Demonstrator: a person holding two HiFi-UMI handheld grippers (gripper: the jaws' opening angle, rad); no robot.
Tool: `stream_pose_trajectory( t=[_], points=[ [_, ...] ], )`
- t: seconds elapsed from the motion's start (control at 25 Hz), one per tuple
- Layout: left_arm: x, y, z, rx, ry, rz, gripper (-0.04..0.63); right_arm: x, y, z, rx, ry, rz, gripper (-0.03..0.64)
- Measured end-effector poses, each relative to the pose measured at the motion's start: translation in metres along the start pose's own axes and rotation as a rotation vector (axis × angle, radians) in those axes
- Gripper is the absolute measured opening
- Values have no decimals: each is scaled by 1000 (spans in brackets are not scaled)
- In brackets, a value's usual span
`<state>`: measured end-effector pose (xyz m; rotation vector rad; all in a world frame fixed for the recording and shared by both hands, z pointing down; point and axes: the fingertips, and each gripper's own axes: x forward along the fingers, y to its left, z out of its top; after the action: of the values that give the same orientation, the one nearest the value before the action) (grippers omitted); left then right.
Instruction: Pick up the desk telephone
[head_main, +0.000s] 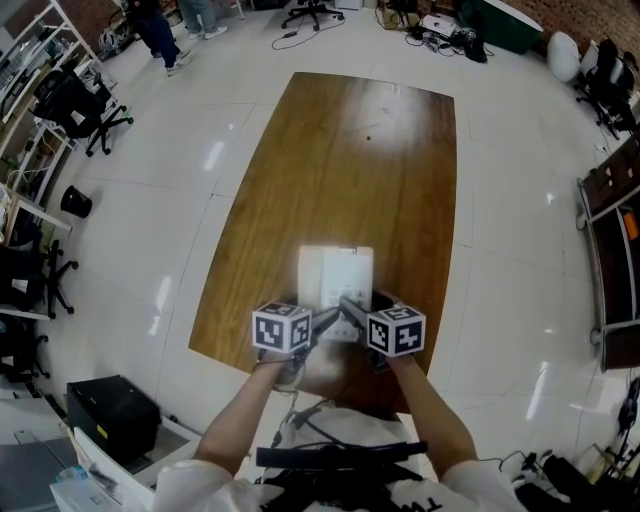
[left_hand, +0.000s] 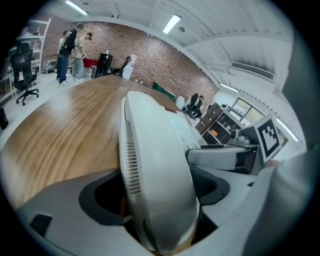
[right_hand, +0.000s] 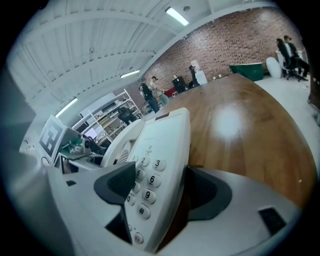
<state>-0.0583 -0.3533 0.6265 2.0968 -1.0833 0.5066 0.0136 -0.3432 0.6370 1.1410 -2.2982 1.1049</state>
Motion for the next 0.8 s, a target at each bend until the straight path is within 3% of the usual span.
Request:
stream_pose_trajectory(
  t=[0.4,0.8],
  points=[
    [-14,-8,9,31,-94,46,388,-13,8,11,-72,-96,-20,318],
    [-49,-37,41,85,-216,13,388,-55,37,45,-198,-234,-52,318]
  ],
)
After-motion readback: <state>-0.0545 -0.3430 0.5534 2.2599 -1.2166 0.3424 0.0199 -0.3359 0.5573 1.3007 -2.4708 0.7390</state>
